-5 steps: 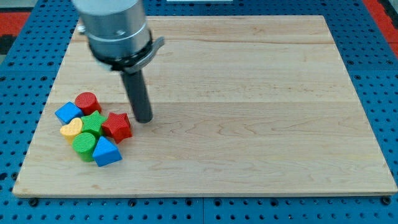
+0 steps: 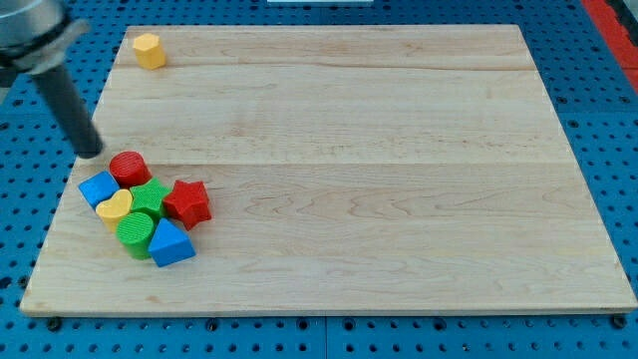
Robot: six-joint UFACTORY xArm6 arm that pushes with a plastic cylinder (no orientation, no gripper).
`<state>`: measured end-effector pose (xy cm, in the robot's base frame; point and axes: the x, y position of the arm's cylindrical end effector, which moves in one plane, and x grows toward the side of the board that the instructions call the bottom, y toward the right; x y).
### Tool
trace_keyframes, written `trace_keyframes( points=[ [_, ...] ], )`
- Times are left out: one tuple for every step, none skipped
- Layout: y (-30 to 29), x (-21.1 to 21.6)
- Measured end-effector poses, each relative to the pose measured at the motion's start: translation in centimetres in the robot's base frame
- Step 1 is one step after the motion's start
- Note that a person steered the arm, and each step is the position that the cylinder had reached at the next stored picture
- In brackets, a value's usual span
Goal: Move the red circle above the green star
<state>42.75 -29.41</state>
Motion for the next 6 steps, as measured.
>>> trace_keyframes(
  points=[
    [-0.1, 3.2],
    [6.9, 3.6],
    [7.6, 3.6],
    [2.4, 3.0],
    [1.0, 8.3],
    [5.6, 8.8]
  ],
)
